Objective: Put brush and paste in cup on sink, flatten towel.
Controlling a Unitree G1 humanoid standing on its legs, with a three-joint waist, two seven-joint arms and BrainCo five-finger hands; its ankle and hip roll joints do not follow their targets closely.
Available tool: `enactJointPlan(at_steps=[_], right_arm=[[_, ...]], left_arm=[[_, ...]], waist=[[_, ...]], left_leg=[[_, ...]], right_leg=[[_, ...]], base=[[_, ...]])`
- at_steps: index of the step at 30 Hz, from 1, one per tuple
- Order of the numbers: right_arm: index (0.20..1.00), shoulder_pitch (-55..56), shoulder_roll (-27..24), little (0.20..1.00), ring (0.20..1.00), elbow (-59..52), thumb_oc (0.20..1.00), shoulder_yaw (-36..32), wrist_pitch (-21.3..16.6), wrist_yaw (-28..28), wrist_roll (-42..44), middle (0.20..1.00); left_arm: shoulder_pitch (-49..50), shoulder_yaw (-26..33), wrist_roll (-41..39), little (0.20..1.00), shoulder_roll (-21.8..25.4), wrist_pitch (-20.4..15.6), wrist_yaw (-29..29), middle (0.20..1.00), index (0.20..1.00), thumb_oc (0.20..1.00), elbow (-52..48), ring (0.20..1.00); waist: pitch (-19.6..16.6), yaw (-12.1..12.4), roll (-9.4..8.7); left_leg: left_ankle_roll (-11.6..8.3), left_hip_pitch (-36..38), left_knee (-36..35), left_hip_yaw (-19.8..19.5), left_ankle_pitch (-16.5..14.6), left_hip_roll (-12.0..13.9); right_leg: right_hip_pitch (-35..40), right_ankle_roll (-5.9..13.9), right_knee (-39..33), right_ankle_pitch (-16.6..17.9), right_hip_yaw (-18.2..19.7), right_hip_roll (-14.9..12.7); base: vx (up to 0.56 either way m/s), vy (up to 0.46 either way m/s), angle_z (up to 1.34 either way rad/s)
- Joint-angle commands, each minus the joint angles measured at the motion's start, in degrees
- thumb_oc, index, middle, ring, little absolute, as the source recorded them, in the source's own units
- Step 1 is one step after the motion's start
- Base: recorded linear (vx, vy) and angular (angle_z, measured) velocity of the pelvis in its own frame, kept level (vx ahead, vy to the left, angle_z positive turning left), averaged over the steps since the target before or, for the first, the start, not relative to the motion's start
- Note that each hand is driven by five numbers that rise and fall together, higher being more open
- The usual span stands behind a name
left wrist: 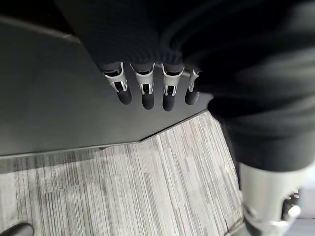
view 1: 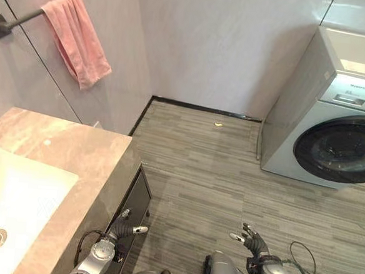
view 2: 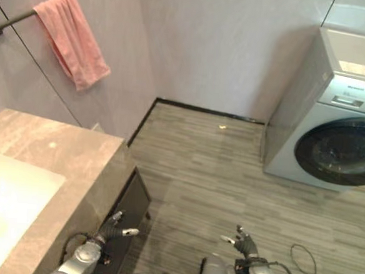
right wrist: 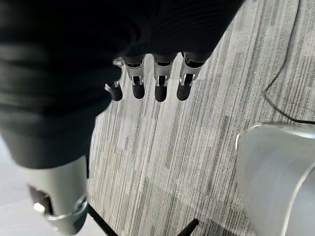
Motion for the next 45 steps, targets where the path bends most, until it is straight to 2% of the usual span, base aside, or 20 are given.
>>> enactJointPlan(at_steps=[1, 4, 6, 9, 10, 11, 12, 15, 16, 18, 19, 23, 27, 31, 33, 34, 36, 39, 42, 45], right_arm=[[1.000, 0.11, -1.81, 1.000, 1.000, -2.25, 1.000, -0.20, -1.49, 0.17, -2.39, 1.000], [1.000, 2.43, -2.36, 1.000, 1.000, -3.33, 1.000, 0.04, -1.41, 0.44, -4.51, 1.000], [1.000, 3.01, -2.42, 1.000, 1.000, -3.67, 1.000, -0.03, -1.38, 0.52, -4.52, 1.000], [1.000, 3.57, -3.72, 1.000, 1.000, -4.74, 1.000, 0.33, -1.37, 0.46, -5.73, 1.000], [1.000, 3.55, -3.69, 1.000, 1.000, -4.74, 1.000, 0.33, -1.36, 0.46, -5.73, 1.000], [1.000, 3.29, -4.80, 1.000, 1.000, -5.53, 1.000, 0.49, -1.47, -0.20, -5.93, 1.000], [1.000, 3.32, -5.25, 1.000, 1.000, -6.24, 1.000, 0.62, -1.26, -0.41, -6.26, 1.000], [1.000, 3.49, -6.11, 1.000, 1.000, -6.89, 1.000, 0.56, -1.06, -0.96, -8.23, 1.000], [1.000, 3.38, -6.75, 1.000, 1.000, -8.33, 1.000, 0.55, -1.00, -1.03, -9.43, 1.000], [1.000, 3.12, -6.88, 1.000, 1.000, -8.70, 1.000, 0.94, -0.96, -0.94, -10.23, 1.000], [1.000, 2.38, -7.17, 1.000, 1.000, -8.68, 1.000, 2.45, -1.12, -0.86, -12.50, 1.000], [1.000, 1.24, -7.55, 1.000, 1.000, -11.03, 1.000, 4.34, -0.85, -0.09, -15.60, 1.000], [1.000, 0.77, -5.83, 1.000, 1.000, -11.48, 1.000, 5.74, -0.90, 1.26, -16.60, 1.000], [1.000, 1.27, -4.25, 1.000, 1.000, -8.18, 1.000, 4.84, -0.35, 1.52, -17.26, 1.000], [1.000, 1.17, -3.98, 1.000, 1.000, -6.79, 1.000, 4.28, -0.09, 1.48, -17.21, 1.000], [1.000, 1.23, -3.92, 1.000, 1.000, -6.80, 1.000, 4.10, 0.02, 1.32, -17.18, 1.000], [1.000, 1.24, -3.92, 1.000, 1.000, -6.81, 1.000, 4.13, 0.03, 1.32, -17.18, 1.000], [1.000, 1.35, -3.57, 1.000, 1.000, -6.01, 1.000, 3.89, -0.22, 1.50, -16.37, 1.000], [1.000, 2.12, -3.65, 1.000, 1.000, -5.44, 1.000, 4.05, -0.48, 1.27, -15.58, 1.000], [1.000, 3.81, -3.92, 1.000, 1.000, -5.74, 1.000, 3.72, -0.45, 1.32, -15.12, 1.000]], left_arm=[[0.41, 3.03, -2.23, 1.000, 1.96, -2.76, 1.24, 1.000, 1.000, 1.000, -1.86, 1.000], [-0.11, 4.33, -4.73, 1.000, 0.51, -2.89, 1.65, 1.000, 1.000, 1.000, 1.06, 1.000], [-0.18, 4.65, -5.15, 1.000, 0.36, -2.85, 1.61, 1.000, 1.000, 1.000, 1.94, 1.000], [-1.28, 4.36, -5.01, 1.000, 0.32, -2.15, 1.49, 1.000, 1.000, 1.000, 3.59, 1.000], [-1.30, 4.36, -5.01, 1.000, 0.36, -2.16, 1.49, 1.000, 1.000, 1.000, 3.60, 1.000], [-3.32, 3.41, -4.79, 1.000, 0.57, -1.94, 1.81, 1.000, 1.000, 1.000, 4.02, 1.000], [-3.67, 3.29, -4.72, 1.000, 0.71, -1.80, 1.82, 1.000, 1.000, 1.000, 3.68, 1.000], [-4.77, 2.48, -4.36, 1.000, 0.79, -1.95, 2.30, 1.000, 1.000, 1.000, 2.86, 1.000], [-5.36, 2.08, -3.75, 1.000, 0.62, -2.27, 2.44, 1.000, 1.000, 1.000, 3.44, 1.000], [-5.49, 2.16, -3.55, 1.000, 0.71, -2.28, 2.54, 1.000, 1.000, 1.000, 3.17, 1.000], [-5.22, 1.99, -2.97, 1.000, 0.74, -2.54, 2.70, 1.000, 1.000, 1.000, 3.03, 1.000], [-4.26, 2.78, -3.00, 1.000, 1.00, -2.49, 2.72, 1.000, 1.000, 1.000, 1.93, 1.000], [-1.35, 4.09, -3.63, 1.000, 1.68, -2.78, 2.65, 1.000, 1.000, 1.000, 0.21, 1.000], [0.22, 4.59, -4.24, 1.000, 1.84, -2.52, 2.02, 1.000, 1.000, 1.000, 0.13, 1.000], [0.92, 5.37, -4.98, 1.000, 2.48, -2.32, 1.81, 1.000, 1.000, 1.000, -0.43, 1.000], [1.36, 5.62, -4.87, 1.000, 2.81, -2.12, 1.73, 1.000, 1.000, 1.000, -1.14, 1.000], [1.42, 5.64, -4.86, 1.000, 2.82, -2.09, 1.73, 1.000, 1.000, 1.000, -1.20, 1.000], [0.80, 6.43, -5.80, 1.000, 2.44, -2.31, 1.69, 1.000, 1.000, 1.000, 1.25, 1.000], [-0.37, 5.26, -4.28, 1.000, 1.85, -2.41, 1.44, 1.000, 1.000, 1.000, 4.45, 1.000], [-1.83, 4.07, -3.00, 1.000, 1.51, -2.75, 1.41, 1.000, 1.000, 1.000, 5.82, 1.000]], waist=[[-0.85, -1.53, -0.82], [-3.76, -2.13, -1.25], [-4.59, -2.45, -1.66], [-4.63, -2.06, -2.81], [-4.76, -2.20, -2.97], [-2.98, -1.30, -4.99], [-2.41, -0.87, -5.32], [-1.75, 0.39, -5.48], [-1.41, 1.49, -5.22], [-1.53, 1.95, -5.37], [-1.66, 3.75, -3.96], [-1.73, 5.37, -3.58], [-3.74, 7.08, -5.31], [-4.57, 7.36, -6.43], [-3.93, 6.66, -4.43], [-3.74, 6.37, -3.81], [-3.68, 6.32, -3.92], [-2.61, 4.41, -2.99], [-1.87, 2.03, -3.67], [-1.69, -0.58, -4.48]], left_leg=[[-4.30, 9.37, -3.19, -2.93, 2.91, -0.58], [-6.74, 11.67, -3.67, -5.51, 5.21, 2.61], [-7.58, 11.30, -2.88, -6.08, 6.52, 3.46], [-10.73, 5.71, 12.07, -7.34, 15.34, 6.17], [-10.71, 5.50, 11.96, -7.46, 15.58, 5.99], [-10.62, 0.25, 20.70, -5.87, 18.45, 7.18], [-10.18, -1.16, 22.22, -4.70, 18.26, 8.14], [-9.22, -7.09, 17.03, -1.30, 16.09, 7.59], [-8.56, -11.68, 10.10, 1.59, 14.22, 7.25], [-8.31, -13.21, 8.54, 1.34, 14.25, 6.37], [-8.82, -16.45, -1.61, 1.33, 18.58, 6.13], [-9.82, -16.76, -7.88, 3.07, 23.47, 6.85], [-5.90, -15.16, -3.83, 2.06, 18.24, 4.20], [-2.21, -11.78, -2.27, 2.56, 12.87, 0.83], [-0.82, -7.66, -4.30, 2.08, 11.60, 0.59], [-0.71, -6.41, -4.84, 1.55, 11.50, 0.71], [-0.70, -6.34, -4.82, 1.55, 11.45, 0.58], [-1.86, -1.18, -6.71, -1.72, 10.78, 0.01], [-2.81, 1.71, -5.74, -5.46, 9.20, -1.92], [-3.40, 3.29, -4.86, -10.60, 8.46, -3.93]], right_leg=[[2.20, 1.91, -8.56, 11.45, 3.18, -0.14], [5.69, -0.45, -8.98, 9.03, 5.31, 4.44], [6.41, -1.10, -9.10, 8.37, 4.86, 5.26], [10.79, -3.97, -10.57, 5.85, 3.39, 7.30], [10.68, -3.95, -10.70, 6.00, 3.32, 7.11], [13.69, -5.56, -12.42, 5.03, 2.97, 6.94], [14.83, -6.30, -12.87, 4.27, 2.80, 7.51], [18.18, -5.78, -14.68, 2.81, 1.94, 6.91], [20.70, -5.03, -15.87, 1.74, 1.10, 6.75], [21.31, -4.78, -16.16, 1.51, 1.50, 6.58], [24.38, -4.23, -17.57, 0.28, 2.24, 8.24], [29.13, -3.53, -18.95, -1.16, 3.33, 8.85], [30.62, -1.41, -13.13, -3.06, 5.75, 6.46], [27.47, 2.32, 1.05, 6.61, 7.20, 2.39], [22.10, 2.15, 9.97, 12.19, 5.52, 0.93], [20.24, 1.87, 10.84, 11.46, 5.77, 1.45], [20.22, 1.90, 11.11, 11.25, 5.78, 1.30], [13.63, -0.49, 2.71, 4.57, 3.33, 2.42], [9.79, -0.13, -6.53, 5.15, 9.60, 6.20], [7.51, 1.39, -11.36, 8.58, 19.95, 9.67]], base=[[0.32, -0.096, 0.35], [0.40, -0.224, 0.41], [0.28, -0.211, 0.55], [0.27, -0.254, 0.46], [0.26, -0.343, 0.41], [0.21, -0.293, 0.28], [0.31, -0.353, 0.08], [0.35, -0.133, 0.18], [0.22, -0.004, 0.41], [0.37, 0.016, 0.18], [0.43, 0.036, -0.11], [0.43, 0.042, -0.31], [0.51, 0.153, -0.52], [0.37, 0.235, -0.28], [0.38, 0.313, 0.15], [0.30, 0.219, 0.13], [0.15, 0.063, 0.26], [0.35, 0.049, 0.25], [0.35, -0.059, 0.50], [0.32, -0.064, 1.44]])
